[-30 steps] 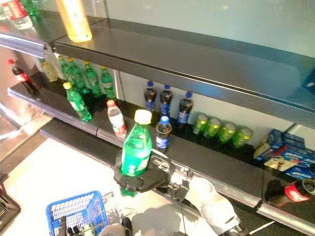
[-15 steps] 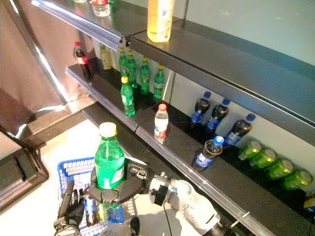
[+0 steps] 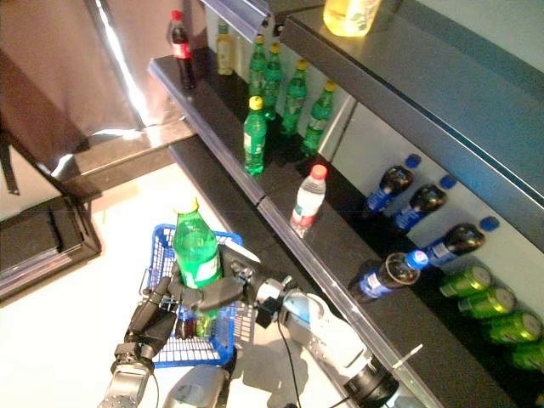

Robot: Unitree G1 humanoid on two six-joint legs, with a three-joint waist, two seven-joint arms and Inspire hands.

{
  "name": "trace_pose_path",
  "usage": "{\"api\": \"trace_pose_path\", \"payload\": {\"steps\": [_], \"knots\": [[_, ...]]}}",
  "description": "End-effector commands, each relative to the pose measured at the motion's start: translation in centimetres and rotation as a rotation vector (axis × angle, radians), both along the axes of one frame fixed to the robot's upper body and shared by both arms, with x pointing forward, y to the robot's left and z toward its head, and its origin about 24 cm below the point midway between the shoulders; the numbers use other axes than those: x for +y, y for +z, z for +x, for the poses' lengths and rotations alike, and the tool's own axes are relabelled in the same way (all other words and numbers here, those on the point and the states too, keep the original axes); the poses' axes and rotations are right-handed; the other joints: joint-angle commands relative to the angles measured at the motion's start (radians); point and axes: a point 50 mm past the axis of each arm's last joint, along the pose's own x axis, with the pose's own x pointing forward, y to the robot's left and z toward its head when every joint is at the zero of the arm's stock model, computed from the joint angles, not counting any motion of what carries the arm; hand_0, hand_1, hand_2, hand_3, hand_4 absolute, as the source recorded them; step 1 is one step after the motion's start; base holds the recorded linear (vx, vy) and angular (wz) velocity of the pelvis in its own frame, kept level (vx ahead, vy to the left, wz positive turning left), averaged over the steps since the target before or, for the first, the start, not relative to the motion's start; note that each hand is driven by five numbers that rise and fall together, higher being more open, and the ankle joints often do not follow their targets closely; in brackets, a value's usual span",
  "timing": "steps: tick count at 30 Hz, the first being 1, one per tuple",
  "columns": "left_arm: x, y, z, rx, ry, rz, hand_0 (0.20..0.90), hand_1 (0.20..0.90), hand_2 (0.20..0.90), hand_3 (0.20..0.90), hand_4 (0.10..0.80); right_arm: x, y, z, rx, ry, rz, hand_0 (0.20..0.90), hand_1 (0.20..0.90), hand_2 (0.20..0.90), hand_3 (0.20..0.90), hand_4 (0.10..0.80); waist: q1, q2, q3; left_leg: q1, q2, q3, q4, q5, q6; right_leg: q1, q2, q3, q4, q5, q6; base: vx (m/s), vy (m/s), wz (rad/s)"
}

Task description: Pick up the drink and place into the basket.

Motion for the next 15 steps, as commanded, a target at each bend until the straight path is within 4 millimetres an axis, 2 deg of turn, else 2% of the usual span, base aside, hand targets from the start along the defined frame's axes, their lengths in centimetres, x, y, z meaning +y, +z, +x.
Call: {"api": "trace_pose_path", "payload": {"steps": [1,2,11,15], "knots": [[-0.3,11.2,4.5,-0.679,-0.241,0.153,0.3,0.3,0.3,0.2,0.1,1.9,8.7,0.4,-0.32,0.002,0.346,0.3,0.3,0.3,0.2,0.1,0.051,0.05,-0.118,0.009,0.06,-0.014,0.123,-0.077,-0.133,-0.029,0.004,-0.021,0.124,-0.014,-0.077,0.153,-0.013,0.24],[-0.5,11.3,4.3,-0.686,-0.269,0.144,0.3,0.3,0.3,0.2,0.1,1.9,8.8,0.7,-0.314,-0.027,0.348,0.3,0.3,0.3,0.2,0.1,0.06,0.05,-0.115,0.017,0.061,-0.023,0.139,-0.099,-0.142,-0.018,0.003,-0.013,0.136,-0.032,-0.072,0.131,-0.015,0.19],[-2.5,13.4,3.8,-0.808,-0.491,0.135,0.3,0.3,0.3,0.2,0.1,1.3,8.1,2.5,-0.258,-0.185,0.31,0.3,0.3,0.3,0.2,0.1,0.088,0.06,-0.093,-0.006,0.062,-0.049,0.212,-0.092,-0.15,-0.004,-0.007,-0.034,0.175,-0.042,-0.075,0.069,0.01,0.11],[-3.3,14.9,3.3,-0.898,-0.586,0.14,0.3,0.3,0.3,0.2,0.1,0.9,6.2,3.2,-0.187,-0.238,0.268,0.3,0.3,0.3,0.2,0.1,0.098,0.066,-0.094,-0.013,0.059,-0.06,0.231,-0.083,-0.154,0.005,-0.013,-0.044,0.182,-0.046,-0.073,0.06,0.032,0.03]]}}
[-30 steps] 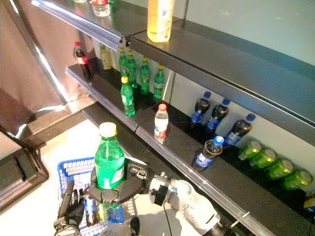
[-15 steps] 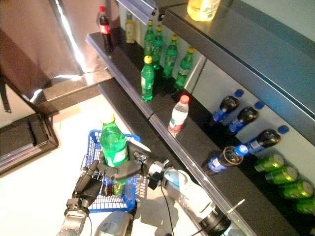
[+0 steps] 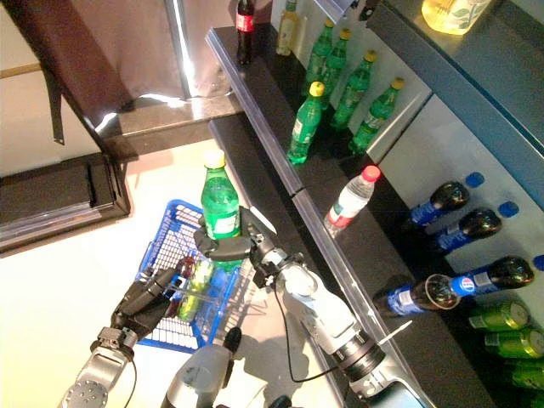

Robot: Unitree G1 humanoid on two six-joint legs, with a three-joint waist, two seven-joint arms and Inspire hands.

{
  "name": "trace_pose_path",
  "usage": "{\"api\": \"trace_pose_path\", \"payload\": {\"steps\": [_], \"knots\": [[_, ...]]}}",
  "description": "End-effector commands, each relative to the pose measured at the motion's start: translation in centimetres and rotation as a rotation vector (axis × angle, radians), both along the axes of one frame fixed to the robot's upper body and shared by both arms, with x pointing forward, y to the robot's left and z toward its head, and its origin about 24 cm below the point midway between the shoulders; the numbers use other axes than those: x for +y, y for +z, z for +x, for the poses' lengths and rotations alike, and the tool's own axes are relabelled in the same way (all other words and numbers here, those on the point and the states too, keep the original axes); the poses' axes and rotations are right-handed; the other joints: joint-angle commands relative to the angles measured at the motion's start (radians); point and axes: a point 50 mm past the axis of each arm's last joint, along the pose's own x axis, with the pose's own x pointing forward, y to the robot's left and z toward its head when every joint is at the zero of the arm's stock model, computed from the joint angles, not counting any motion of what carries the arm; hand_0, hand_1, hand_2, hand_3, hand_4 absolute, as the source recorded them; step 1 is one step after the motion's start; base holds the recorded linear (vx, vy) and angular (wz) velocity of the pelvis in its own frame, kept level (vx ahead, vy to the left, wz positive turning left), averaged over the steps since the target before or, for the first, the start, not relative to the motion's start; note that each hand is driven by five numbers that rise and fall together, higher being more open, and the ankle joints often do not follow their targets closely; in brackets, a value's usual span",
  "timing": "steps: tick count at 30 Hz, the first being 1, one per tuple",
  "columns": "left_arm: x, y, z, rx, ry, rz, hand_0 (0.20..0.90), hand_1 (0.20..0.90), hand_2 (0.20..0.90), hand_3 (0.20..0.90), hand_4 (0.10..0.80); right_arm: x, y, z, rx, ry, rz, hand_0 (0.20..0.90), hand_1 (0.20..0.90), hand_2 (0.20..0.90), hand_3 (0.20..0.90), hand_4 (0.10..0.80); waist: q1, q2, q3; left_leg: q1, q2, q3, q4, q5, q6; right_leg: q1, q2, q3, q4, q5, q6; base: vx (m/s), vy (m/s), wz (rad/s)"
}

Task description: Pick up the drink and place into the basket.

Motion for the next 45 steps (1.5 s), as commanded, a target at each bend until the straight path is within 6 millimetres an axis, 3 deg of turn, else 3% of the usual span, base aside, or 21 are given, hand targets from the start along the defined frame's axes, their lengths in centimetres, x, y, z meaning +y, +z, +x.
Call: {"api": "trace_pose_path", "payload": {"steps": [1,11,17,25,35,40,45], "knots": [[-5.6,10.6,1.7,-0.71,-0.383,-0.139,0.3,0.3,0.3,0.2,0.1,1.9,6.5,0.3,-0.256,0.042,0.242,0.3,0.3,0.3,0.2,0.1,0.001,0.046,-0.198,-0.024,0.065,-0.017,0.16,-0.057,-0.144,-0.036,0.0,-0.021,0.114,-0.007,-0.066,0.062,0.032,0.04],[-7.0,14.1,0.1,-0.897,-0.574,-0.127,0.3,0.3,0.3,0.2,0.1,2.9,2.8,0.7,-0.135,-0.015,0.186,0.3,0.3,0.3,0.2,0.1,0.045,0.064,-0.189,-0.044,0.048,-0.057,0.215,-0.038,-0.151,-0.014,-0.018,-0.063,0.149,-0.022,-0.069,0.061,0.032,0.1],[-6.7,16.0,-0.8,-0.999,-0.6,-0.136,0.3,0.3,0.3,0.2,0.1,3.1,1.0,1.5,-0.068,-0.08,0.154,0.3,0.3,0.3,0.2,0.1,0.078,0.075,-0.19,-0.051,0.033,-0.085,0.235,-0.028,-0.153,0.005,-0.028,-0.092,0.163,-0.034,-0.072,0.068,0.043,0.16],[-5.8,18.8,-1.9,-1.143,-0.606,-0.18,0.3,0.3,0.3,0.2,0.1,3.5,-2.9,1.4,0.108,-0.157,0.147,0.3,0.3,0.3,0.2,0.1,0.113,0.087,-0.175,-0.094,0.013,-0.107,0.278,-0.036,-0.152,-0.005,-0.045,-0.127,0.204,-0.051,-0.071,0.035,0.031,0.08],[-6.8,20.8,-2.5,-1.225,-0.711,-0.23,0.3,0.3,0.3,0.2,0.1,4.5,-6.9,0.7,0.376,-0.158,0.17,0.3,0.3,0.3,0.2,0.1,0.141,0.099,-0.151,-0.134,-0.004,-0.115,0.285,-0.045,-0.148,-0.029,-0.055,-0.141,0.221,-0.055,-0.063,0.015,0.042,0.03],[-8.4,20.9,-2.5,-1.195,-0.827,-0.286,0.3,0.3,0.3,0.2,0.1,5.9,-6.8,1.0,0.524,-0.116,0.307,0.3,0.3,0.3,0.2,0.1,0.154,0.097,-0.132,-0.149,-0.008,-0.12,0.287,-0.051,-0.146,-0.041,-0.057,-0.145,0.23,-0.054,-0.062,-0.002,0.018,0.09],[-10.6,21.8,-2.8,-1.214,-0.989,-0.353,0.3,0.3,0.3,0.2,0.1,8.0,-5.0,2.3,0.569,-0.044,0.368,0.3,0.3,0.3,0.2,0.1,0.167,0.092,-0.101,-0.171,-0.015,-0.125,0.293,-0.065,-0.138,-0.062,-0.059,-0.143,0.245,-0.051,-0.062,-0.011,0.003,0.09]]}}
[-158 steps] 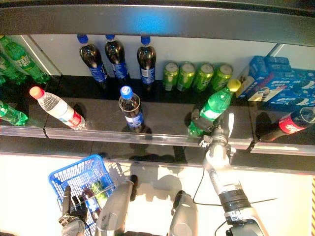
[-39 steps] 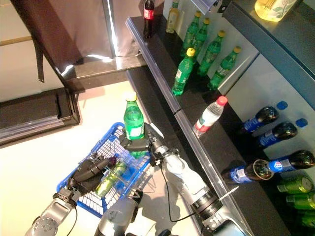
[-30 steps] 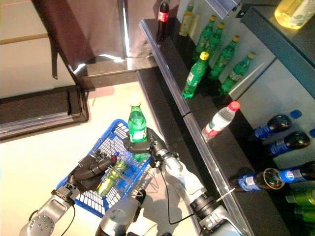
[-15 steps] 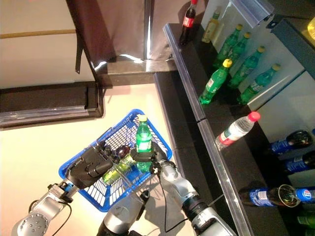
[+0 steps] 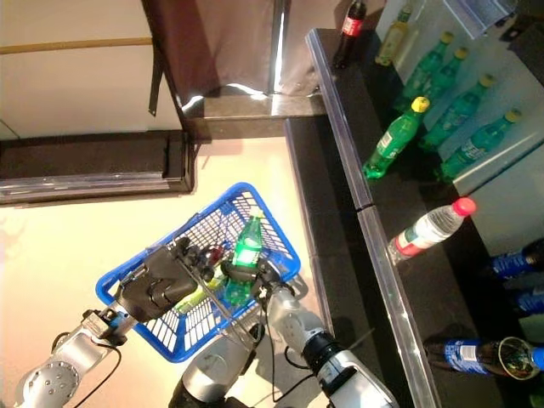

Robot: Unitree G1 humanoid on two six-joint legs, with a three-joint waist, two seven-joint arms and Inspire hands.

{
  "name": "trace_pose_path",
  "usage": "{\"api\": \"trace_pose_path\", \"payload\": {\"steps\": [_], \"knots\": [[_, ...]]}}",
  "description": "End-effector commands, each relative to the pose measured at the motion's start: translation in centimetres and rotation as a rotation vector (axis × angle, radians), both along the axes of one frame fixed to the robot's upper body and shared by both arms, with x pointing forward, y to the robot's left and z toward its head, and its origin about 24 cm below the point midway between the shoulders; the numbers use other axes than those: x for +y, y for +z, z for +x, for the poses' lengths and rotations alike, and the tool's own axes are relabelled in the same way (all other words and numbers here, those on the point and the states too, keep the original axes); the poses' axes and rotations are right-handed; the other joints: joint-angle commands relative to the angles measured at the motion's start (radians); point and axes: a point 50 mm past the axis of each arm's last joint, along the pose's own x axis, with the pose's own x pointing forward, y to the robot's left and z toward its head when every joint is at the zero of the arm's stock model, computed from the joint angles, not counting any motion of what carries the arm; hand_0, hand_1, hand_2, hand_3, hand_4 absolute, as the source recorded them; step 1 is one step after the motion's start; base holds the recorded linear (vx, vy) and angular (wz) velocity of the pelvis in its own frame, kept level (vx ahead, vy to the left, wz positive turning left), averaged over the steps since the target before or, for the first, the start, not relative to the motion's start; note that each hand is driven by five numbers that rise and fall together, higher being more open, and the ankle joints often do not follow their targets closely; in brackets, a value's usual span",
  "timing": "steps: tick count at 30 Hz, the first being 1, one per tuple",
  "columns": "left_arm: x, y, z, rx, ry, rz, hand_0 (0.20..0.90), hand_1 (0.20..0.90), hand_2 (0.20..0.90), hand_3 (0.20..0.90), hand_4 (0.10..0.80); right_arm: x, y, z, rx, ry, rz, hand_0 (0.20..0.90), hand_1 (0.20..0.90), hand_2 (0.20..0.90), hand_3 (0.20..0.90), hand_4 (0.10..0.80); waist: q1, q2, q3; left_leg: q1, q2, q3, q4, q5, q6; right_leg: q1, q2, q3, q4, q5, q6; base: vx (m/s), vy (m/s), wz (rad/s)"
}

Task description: Pick up the drink and place into the basket.

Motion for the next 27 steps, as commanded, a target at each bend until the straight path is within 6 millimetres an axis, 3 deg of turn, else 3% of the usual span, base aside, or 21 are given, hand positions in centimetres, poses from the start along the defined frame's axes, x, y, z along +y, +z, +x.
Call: {"api": "trace_pose_path", "payload": {"steps": [1,6,13,19,25,26,27], "knots": [[-6.4,12.9,-3.6,-0.683,-0.566,-0.52,0.3,0.3,0.3,0.2,0.1,7.2,6.3,1.3,-0.178,0.19,0.234,0.3,0.3,0.3,0.2,0.1,-0.007,0.034,-0.128,-0.1,0.059,-0.017,0.169,-0.032,-0.154,-0.004,0.056,-0.028,-0.049,0.123,-0.08,-0.026,0.0,0.05],[-8.2,13.7,-3.8,-0.685,-0.658,-0.529,0.3,0.3,0.3,0.2,0.1,8.9,7.7,1.5,-0.181,0.265,0.233,0.3,0.3,0.3,0.2,0.1,-0.014,0.024,-0.115,-0.105,0.059,-0.014,0.167,-0.047,-0.149,-0.016,0.049,-0.018,-0.036,0.125,-0.076,0.0,0.0,0.0],[-8.6,14.1,-3.7,-0.722,-0.64,-0.532,0.3,0.3,0.3,0.2,0.1,9.7,6.2,0.1,-0.055,0.297,0.308,0.3,0.3,0.3,0.2,0.1,-0.029,0.022,-0.104,-0.108,0.063,0.0,0.171,-0.07,-0.139,-0.039,0.031,-0.005,-0.013,0.127,-0.064,0.004,0.003,0.0],[-8.0,14.4,-3.9,-0.771,-0.626,-0.539,0.3,0.3,0.3,0.2,0.1,8.5,5.2,0.7,0.039,0.156,0.384,0.3,0.3,0.3,0.2,0.1,-0.038,0.04,-0.081,-0.118,0.066,0.009,0.163,-0.07,-0.134,-0.066,0.021,0.0,-0.001,0.132,-0.058,-0.052,0.012,-0.01],[-8.0,15.1,-3.9,-0.788,-0.628,-0.564,0.3,0.3,0.3,0.2,0.1,8.4,6.2,1.7,0.009,0.119,0.39,0.3,0.3,0.3,0.2,0.1,-0.042,0.042,-0.059,-0.12,0.067,0.006,0.157,-0.069,-0.135,-0.097,0.01,0.004,0.025,0.13,-0.055,-0.023,-0.001,0.0],[-8.0,15.1,-3.9,-0.791,-0.627,-0.567,0.3,0.3,0.3,0.2,0.1,8.4,6.3,1.8,0.008,0.116,0.385,0.507,0.507,0.507,0.442,0.342,-0.043,0.042,-0.058,-0.119,0.067,0.007,0.156,-0.071,-0.133,-0.101,0.008,0.005,0.028,0.13,-0.055,0.0,0.0,0.0],[-7.9,15.3,-3.8,-0.8,-0.627,-0.572,0.3,0.3,0.3,0.2,0.1,8.1,6.2,2.0,0.009,0.1,0.378,0.9,0.9,0.9,0.9,0.8,-0.044,0.041,-0.053,-0.12,0.067,0.006,0.154,-0.073,-0.13,-0.112,0.004,0.007,0.037,0.129,-0.054,0.0,0.0,0.0]]}}
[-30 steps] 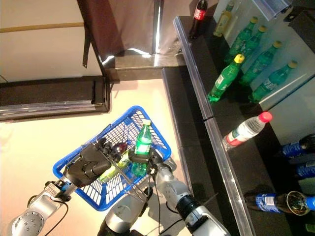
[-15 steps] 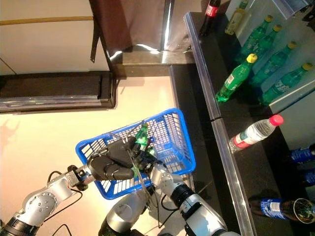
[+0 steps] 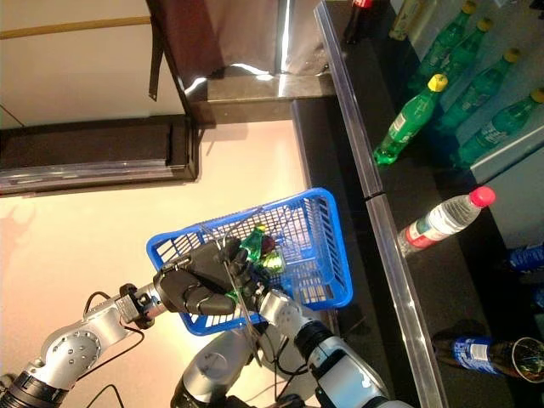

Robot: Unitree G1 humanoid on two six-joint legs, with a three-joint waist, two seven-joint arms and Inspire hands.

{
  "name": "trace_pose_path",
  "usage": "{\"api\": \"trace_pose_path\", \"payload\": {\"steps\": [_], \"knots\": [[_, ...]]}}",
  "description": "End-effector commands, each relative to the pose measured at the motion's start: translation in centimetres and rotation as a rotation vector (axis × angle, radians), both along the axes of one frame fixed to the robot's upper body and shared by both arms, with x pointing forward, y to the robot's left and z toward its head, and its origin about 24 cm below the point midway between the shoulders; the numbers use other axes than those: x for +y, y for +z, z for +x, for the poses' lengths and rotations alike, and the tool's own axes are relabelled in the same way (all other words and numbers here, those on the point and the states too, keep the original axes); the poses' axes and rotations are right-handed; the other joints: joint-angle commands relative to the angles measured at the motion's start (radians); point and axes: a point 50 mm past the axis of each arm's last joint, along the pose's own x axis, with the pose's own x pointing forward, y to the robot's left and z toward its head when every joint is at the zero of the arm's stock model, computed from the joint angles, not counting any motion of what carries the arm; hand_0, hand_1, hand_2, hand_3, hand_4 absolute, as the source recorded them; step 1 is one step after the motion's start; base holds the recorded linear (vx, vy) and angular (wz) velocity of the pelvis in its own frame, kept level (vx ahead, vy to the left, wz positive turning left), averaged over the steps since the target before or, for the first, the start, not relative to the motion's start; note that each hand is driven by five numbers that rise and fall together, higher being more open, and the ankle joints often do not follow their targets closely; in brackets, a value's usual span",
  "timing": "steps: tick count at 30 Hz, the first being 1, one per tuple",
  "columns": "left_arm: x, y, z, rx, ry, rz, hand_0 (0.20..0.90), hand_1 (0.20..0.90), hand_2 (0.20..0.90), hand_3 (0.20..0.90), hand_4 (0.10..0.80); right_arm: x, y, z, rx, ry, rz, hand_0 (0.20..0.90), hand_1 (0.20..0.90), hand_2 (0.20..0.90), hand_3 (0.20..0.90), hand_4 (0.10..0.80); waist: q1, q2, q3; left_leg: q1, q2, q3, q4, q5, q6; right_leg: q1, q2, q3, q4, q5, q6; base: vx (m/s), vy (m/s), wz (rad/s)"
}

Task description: Pick up the drink and place into the basket.

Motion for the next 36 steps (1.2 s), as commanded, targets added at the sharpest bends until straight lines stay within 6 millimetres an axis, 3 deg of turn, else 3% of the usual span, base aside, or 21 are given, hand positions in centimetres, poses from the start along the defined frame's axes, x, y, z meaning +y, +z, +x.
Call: {"api": "trace_pose_path", "payload": {"steps": [1,10,21,29,33,36], "knots": [[-3.8,13.2,-5.1,-0.629,-0.44,-0.668,0.3,0.3,0.3,0.2,0.1,6.9,7.0,2.1,-0.188,0.096,0.229,0.9,0.9,0.9,0.9,0.8,-0.027,0.033,-0.067,-0.051,0.06,0.003,0.131,-0.075,-0.127,-0.026,0.015,0.0,-0.018,0.151,-0.047,-0.031,0.008,-0.01],[-3.6,13.6,-4.8,-0.647,-0.405,-0.677,0.3,0.3,0.3,0.2,0.1,5.7,8.1,3.2,-0.226,-0.004,0.312,0.9,0.9,0.9,0.9,0.8,-0.038,0.021,-0.051,-0.044,0.07,0.007,0.121,-0.076,-0.121,-0.048,0.005,0.004,0.007,0.148,-0.045,-0.004,0.001,-0.01],[-2.2,13.3,-4.5,-0.654,-0.309,-0.716,0.3,0.3,0.3,0.2,0.1,4.0,10.5,2.6,-0.412,-0.063,0.383,0.9,0.9,0.9,0.9,0.8,-0.069,-0.002,-0.04,-0.036,0.089,0.017,0.09,-0.062,-0.119,-0.077,0.004,0.02,0.014,0.15,-0.045,-0.033,-0.009,-0.05],[-0.3,12.3,-4.4,-0.658,-0.209,-0.746,0.3,0.3,0.3,0.2,0.1,0.6,10.7,0.6,-0.581,-0.041,0.332,0.9,0.9,0.9,0.9,0.8,-0.101,-0.029,-0.043,-0.022,0.102,0.034,0.066,-0.053,-0.116,-0.081,0.011,0.033,0.006,0.15,-0.044,-0.022,-0.007,-0.05],[0.5,11.7,-4.6,-0.666,-0.175,-0.754,0.3,0.3,0.3,0.2,0.1,-2.6,10.7,-0.4,-0.67,-0.091,0.298,0.9,0.9,0.9,0.9,0.8,-0.124,-0.054,-0.046,-0.008,0.117,0.05,0.057,-0.052,-0.116,-0.075,0.022,0.043,-0.004,0.151,-0.043,-0.015,-0.045,-0.04],[0.7,11.6,-4.6,-0.667,-0.16,-0.757,0.3,0.3,0.3,0.2,0.1,-3.8,10.7,-0.5,-0.695,-0.134,0.3,0.9,0.9,0.9,0.9,0.8,-0.131,-0.059,-0.048,-0.005,0.121,0.055,0.058,-0.054,-0.116,-0.073,0.025,0.047,-0.006,0.152,-0.043,0.001,-0.022,-0.09]]}}
